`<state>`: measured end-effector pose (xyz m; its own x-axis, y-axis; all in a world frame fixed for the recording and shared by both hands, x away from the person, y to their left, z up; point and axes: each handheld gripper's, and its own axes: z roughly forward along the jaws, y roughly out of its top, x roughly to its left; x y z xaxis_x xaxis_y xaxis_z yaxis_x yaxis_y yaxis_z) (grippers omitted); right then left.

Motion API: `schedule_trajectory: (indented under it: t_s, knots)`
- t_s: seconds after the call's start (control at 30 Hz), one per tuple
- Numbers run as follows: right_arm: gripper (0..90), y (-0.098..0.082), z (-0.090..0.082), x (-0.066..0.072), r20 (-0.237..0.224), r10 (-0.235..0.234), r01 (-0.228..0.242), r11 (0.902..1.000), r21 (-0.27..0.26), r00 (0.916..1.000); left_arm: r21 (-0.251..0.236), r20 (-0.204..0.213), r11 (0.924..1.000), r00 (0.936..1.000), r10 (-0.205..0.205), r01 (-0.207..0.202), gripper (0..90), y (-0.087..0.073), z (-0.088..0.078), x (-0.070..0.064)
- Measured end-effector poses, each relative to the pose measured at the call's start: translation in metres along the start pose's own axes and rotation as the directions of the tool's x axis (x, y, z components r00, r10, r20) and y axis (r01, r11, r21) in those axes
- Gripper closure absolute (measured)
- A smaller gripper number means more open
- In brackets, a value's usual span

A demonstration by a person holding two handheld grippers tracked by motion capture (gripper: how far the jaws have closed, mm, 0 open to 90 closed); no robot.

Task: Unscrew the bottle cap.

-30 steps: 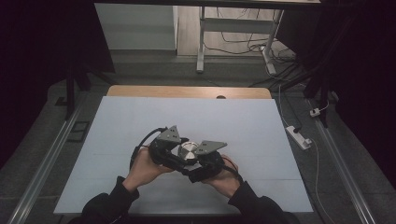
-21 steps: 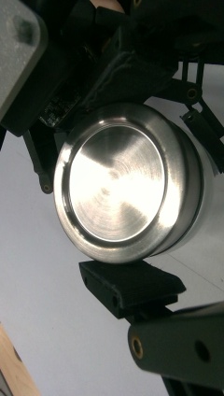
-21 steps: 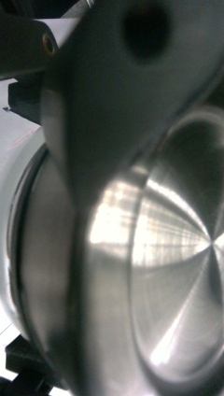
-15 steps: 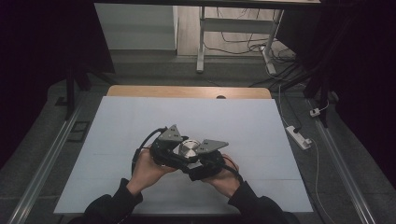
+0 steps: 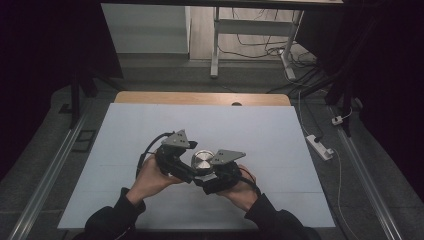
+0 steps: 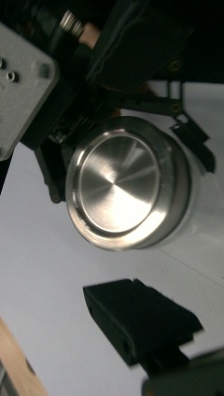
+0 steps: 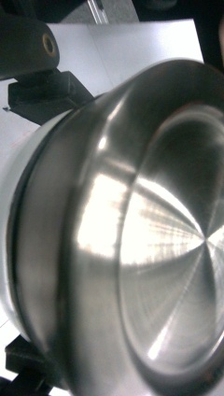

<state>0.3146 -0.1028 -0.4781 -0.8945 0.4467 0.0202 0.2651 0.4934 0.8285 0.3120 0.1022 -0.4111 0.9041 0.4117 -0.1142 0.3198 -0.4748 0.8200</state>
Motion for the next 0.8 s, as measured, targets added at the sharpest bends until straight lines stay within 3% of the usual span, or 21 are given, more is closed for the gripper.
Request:
schedule_trajectory:
  t_s: [0.1,0.17,0.3,0.4,0.43,0.5,0.63,0.7,0.73,0.8]
  knots:
    - [14.9,0.001,-0.001,0.000,-0.052,-0.022,0.022,0.9997,-0.008,0.9984,0.018,0.094,0.9966,0.9925,0.079,-0.081,3.3,-0.004,-0.008,0.007]
    - [14.9,0.002,-0.002,0.002,-0.102,-0.043,0.042,0.9991,-0.008,0.9938,0.032,0.157,0.9900,0.9789,0.131,-0.138,5.9,-0.007,-0.009,0.008]
    - [14.9,0.003,-0.001,0.011,-0.185,-0.104,0.105,0.9944,-0.003,0.9773,0.051,0.230,0.9772,0.9545,0.189,-0.206,10.7,-0.012,-0.003,0.007]
    - [14.9,0.003,0.001,0.018,-0.217,-0.132,0.135,0.9909,-0.003,0.9671,0.051,0.257,0.9688,0.9405,0.222,-0.243,17.0,-0.015,-0.001,0.006]
    - [14.9,0.003,0.001,0.019,-0.220,-0.136,0.139,0.9903,-0.002,0.9660,0.041,0.256,0.9684,0.9394,0.228,-0.246,18.5,-0.015,-0.001,0.005]
    - [14.9,0.003,0.001,0.020,-0.215,-0.130,0.132,0.9912,-0.003,0.9680,0.035,0.238,0.9708,0.9455,0.223,-0.237,19.2,-0.015,-0.001,0.005]
    - [14.9,0.004,0.001,0.015,-0.155,-0.100,0.102,0.9948,0.002,0.9828,0.037,0.152,0.9874,0.9774,0.147,-0.154,19.5,-0.012,0.004,0.005]
    - [14.9,0.003,0.001,0.010,-0.122,-0.067,0.068,0.9977,0.001,0.9903,0.038,0.081,0.9946,0.9924,0.093,-0.097,19.6,-0.010,0.009,0.001]
    - [14.9,0.003,0.001,0.009,-0.097,-0.047,0.048,0.9988,0.005,0.9941,0.036,0.040,0.9971,0.9971,0.065,-0.067,19.6,-0.009,0.013,-0.001]
    - [14.9,0.002,0.002,0.006,-0.042,-0.021,0.021,0.9997,0.009,0.9989,0.027,-0.036,0.9994,0.9990,0.024,-0.023,19.6,-0.007,0.018,-0.006]
